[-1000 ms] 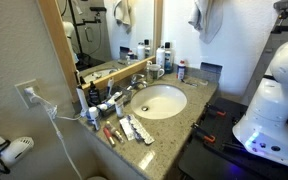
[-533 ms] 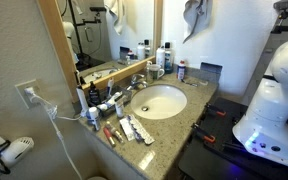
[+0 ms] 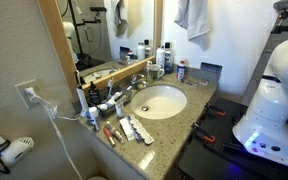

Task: Use the white towel on the wall to wipe the counter and hang the towel again

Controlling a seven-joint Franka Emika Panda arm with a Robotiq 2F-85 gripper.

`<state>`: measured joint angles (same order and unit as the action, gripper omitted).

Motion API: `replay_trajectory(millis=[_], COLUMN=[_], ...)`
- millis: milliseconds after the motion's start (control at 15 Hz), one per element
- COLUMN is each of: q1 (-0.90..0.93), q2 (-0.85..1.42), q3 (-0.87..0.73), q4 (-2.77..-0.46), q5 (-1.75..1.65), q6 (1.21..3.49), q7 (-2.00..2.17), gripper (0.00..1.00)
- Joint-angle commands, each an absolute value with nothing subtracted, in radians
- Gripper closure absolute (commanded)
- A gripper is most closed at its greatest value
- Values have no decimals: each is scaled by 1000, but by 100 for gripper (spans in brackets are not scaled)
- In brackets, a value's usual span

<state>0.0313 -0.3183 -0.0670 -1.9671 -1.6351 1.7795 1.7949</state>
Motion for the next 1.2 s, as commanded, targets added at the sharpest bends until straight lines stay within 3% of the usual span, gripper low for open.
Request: replay_trajectory(millis=[0, 467, 1133], q1=[62, 92, 102], q2=[-322, -364, -445], q3=[-53, -28, 32], q4=[-2018, -2167, -2175], q5=[-1503, -1188, -597], q6=[1871, 2027, 2000], q7=[1731, 1521, 881], gripper=[99, 99, 99])
